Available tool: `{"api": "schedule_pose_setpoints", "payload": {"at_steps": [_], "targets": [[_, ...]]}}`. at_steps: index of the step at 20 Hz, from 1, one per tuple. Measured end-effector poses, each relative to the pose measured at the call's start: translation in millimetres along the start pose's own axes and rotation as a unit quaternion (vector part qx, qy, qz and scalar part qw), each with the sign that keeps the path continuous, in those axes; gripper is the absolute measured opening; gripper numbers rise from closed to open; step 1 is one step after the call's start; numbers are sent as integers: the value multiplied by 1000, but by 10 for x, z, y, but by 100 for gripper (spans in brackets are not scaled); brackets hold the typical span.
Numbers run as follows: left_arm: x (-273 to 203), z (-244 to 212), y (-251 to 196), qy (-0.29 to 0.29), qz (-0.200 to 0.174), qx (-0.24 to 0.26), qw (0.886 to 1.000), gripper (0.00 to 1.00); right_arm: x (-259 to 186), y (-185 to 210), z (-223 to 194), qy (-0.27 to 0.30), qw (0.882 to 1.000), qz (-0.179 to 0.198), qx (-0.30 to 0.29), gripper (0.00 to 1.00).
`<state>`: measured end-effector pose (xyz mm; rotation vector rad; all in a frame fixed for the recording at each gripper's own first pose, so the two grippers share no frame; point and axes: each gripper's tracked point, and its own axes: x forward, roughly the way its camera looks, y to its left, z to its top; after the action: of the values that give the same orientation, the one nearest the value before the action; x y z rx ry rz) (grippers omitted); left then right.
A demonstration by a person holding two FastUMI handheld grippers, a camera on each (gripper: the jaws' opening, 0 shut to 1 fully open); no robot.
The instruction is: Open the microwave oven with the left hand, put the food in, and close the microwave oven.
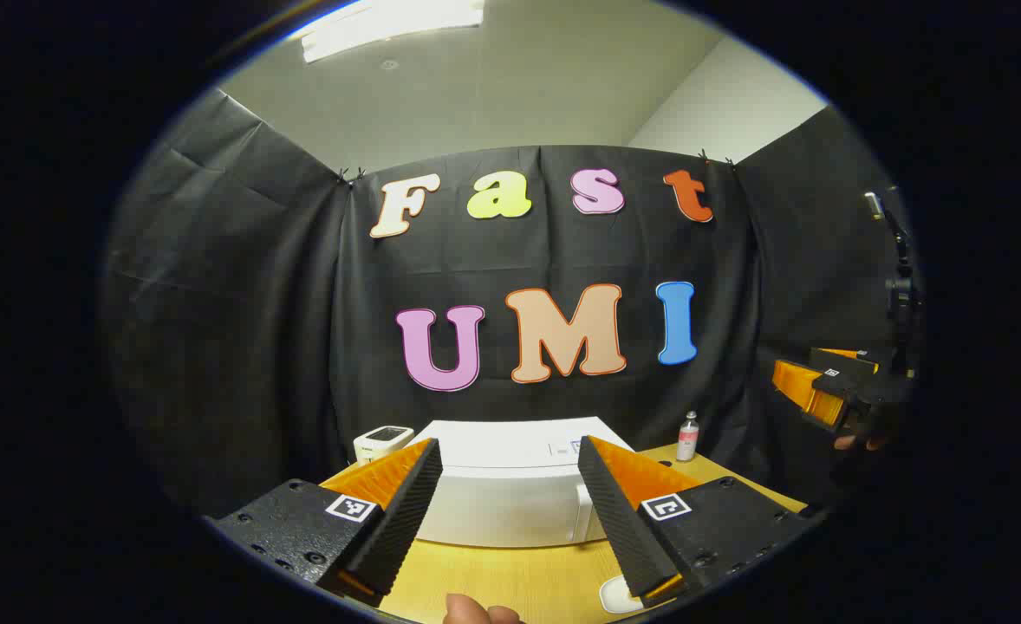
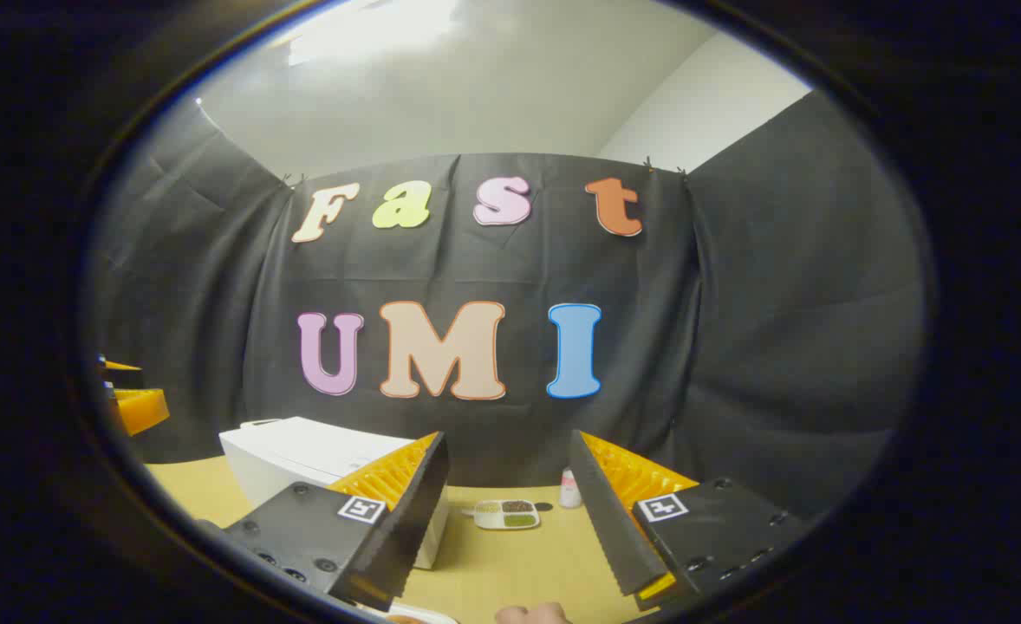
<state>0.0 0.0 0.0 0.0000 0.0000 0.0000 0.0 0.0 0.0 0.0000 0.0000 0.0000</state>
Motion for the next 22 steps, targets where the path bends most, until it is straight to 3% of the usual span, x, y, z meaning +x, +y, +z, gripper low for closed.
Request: {"api": "schedule_pose_setpoints", "payload": {"at_steps": [11, 22], "targets": [[65, -224, 26, 28, 4, 0, 1000, 95, -10, 23, -93, 0, 999, 13, -33, 89], [339, -282, -83, 28, -3, 7, 1000, 94, 188, 28, -110, -3, 1000, 11, -26, 89]]}}
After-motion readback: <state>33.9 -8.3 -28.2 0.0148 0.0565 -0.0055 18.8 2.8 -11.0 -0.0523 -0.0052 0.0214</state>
